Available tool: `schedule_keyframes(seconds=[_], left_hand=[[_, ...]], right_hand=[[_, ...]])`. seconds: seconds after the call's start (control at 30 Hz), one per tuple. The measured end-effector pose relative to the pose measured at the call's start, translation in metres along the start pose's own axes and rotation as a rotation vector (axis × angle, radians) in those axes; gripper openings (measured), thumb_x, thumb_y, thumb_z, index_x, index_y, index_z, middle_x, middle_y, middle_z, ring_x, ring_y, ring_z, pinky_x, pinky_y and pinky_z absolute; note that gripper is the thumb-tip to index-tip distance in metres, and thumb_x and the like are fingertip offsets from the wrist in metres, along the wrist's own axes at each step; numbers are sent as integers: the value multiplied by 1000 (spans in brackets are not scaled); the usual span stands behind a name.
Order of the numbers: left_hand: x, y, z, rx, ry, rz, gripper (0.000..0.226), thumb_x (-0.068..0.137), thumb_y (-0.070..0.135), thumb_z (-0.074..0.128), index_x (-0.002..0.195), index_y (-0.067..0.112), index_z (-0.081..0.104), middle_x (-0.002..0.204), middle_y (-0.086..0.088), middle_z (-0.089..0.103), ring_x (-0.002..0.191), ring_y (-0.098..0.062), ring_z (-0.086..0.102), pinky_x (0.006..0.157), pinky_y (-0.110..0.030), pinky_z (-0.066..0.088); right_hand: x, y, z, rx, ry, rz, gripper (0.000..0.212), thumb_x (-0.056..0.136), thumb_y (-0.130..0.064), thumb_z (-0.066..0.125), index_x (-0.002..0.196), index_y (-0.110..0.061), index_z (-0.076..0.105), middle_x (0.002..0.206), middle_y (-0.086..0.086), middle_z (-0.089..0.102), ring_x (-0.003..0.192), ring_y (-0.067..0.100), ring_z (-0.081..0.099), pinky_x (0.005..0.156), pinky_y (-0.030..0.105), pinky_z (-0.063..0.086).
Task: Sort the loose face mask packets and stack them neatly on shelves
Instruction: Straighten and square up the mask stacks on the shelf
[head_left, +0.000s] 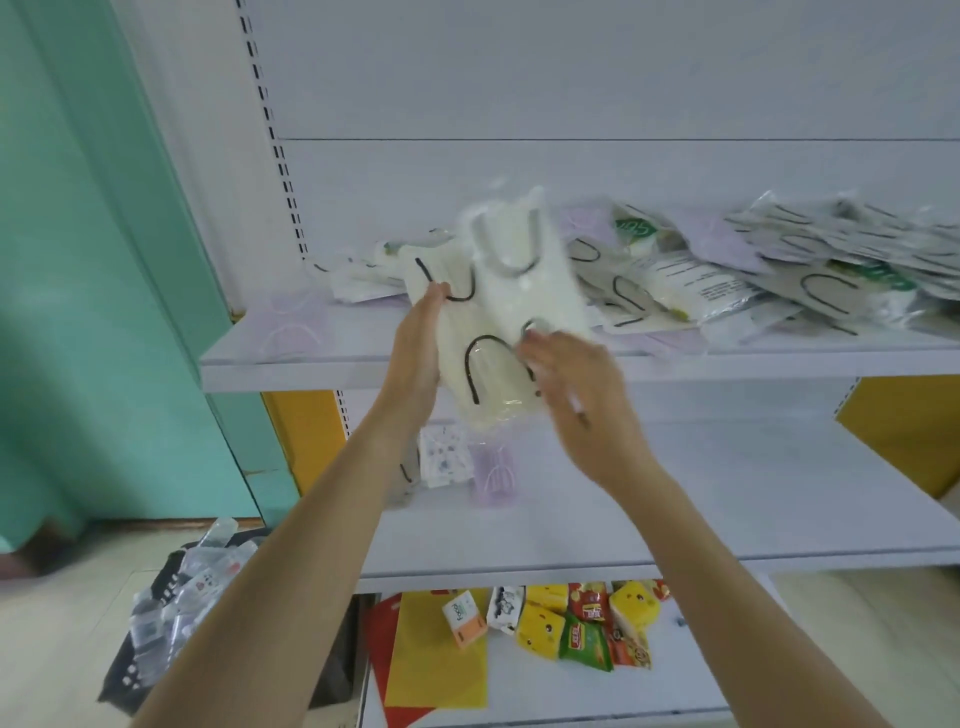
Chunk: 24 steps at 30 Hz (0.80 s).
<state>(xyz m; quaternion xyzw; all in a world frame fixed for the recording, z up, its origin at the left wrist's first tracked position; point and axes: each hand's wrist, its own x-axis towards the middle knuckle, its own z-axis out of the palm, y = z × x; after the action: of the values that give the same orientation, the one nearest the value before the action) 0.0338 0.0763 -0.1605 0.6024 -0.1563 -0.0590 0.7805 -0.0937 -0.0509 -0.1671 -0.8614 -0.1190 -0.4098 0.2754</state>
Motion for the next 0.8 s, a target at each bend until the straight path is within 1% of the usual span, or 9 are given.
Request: schedule_keyframes(seconds=[0.1,0.27,0.37,0.43,0.5,0.57,0.63,0.7,0.8], left_hand=[[-16,5,-19,275,-12,83,44,95,33,52,135,15,48,129,14,54,119,-4,50,98,-24,40],[-52,-12,-67,333,44,156,67,87,8,57,142,36,32,131,32,34,126,9,29,101,-16,30],[-77,-44,-80,288,-45,111,83,88,5,53,148,40,8,137,37,13,117,29,21,93,-1,28],[-92,-73,-79,283,-80,37,72,90,6,51,146,37,17,138,34,23,111,28,32,80,5,35],[-101,-102,-77,329,-122,-47,44,88,11,52,119,40,42,115,28,52,93,21,50,77,-6,42],[-97,-125,-75,373,-73,-180,28,84,16,53,106,32,47,98,14,53,80,14,50,78,-23,42],[-83,-143,-75,347,68,-243,35,83,11,52,110,31,48,95,14,53,75,14,52,71,-18,45],[-66,-159,-70,329,152,-313,37,85,5,50,115,26,44,94,13,52,74,9,53,60,-9,44],[-48,-198,-60,405,-69,-556,18,90,10,49,105,20,52,87,3,56,76,-11,55,61,-13,45]], right_hand=[[-11,0,32,34,-383,25,32,94,-21,51,121,-9,62,136,8,51,131,23,43,108,41,31],[-32,-8,50,249,-60,229,46,91,-33,54,133,-29,37,141,-3,36,130,6,32,106,11,24],[-57,-9,72,595,-250,490,54,94,-13,50,137,-36,25,130,-5,50,103,13,55,87,19,47],[-76,-8,89,701,-316,609,54,89,-9,42,136,-33,31,97,8,62,75,27,56,68,37,52],[-92,2,103,688,-341,705,61,82,-8,36,142,-22,30,92,17,59,72,28,54,68,47,51],[-108,18,115,669,-343,838,62,88,-6,39,146,-21,24,105,4,58,71,11,58,70,35,50],[-128,37,125,699,-358,1011,62,94,-7,45,147,-24,18,125,0,50,80,1,61,75,24,50],[-149,59,134,782,-372,1168,57,93,-2,45,144,-20,26,121,4,53,87,9,62,69,22,54],[-173,96,148,735,-362,1355,50,91,4,43,137,-13,41,116,14,59,86,21,62,59,24,52]])
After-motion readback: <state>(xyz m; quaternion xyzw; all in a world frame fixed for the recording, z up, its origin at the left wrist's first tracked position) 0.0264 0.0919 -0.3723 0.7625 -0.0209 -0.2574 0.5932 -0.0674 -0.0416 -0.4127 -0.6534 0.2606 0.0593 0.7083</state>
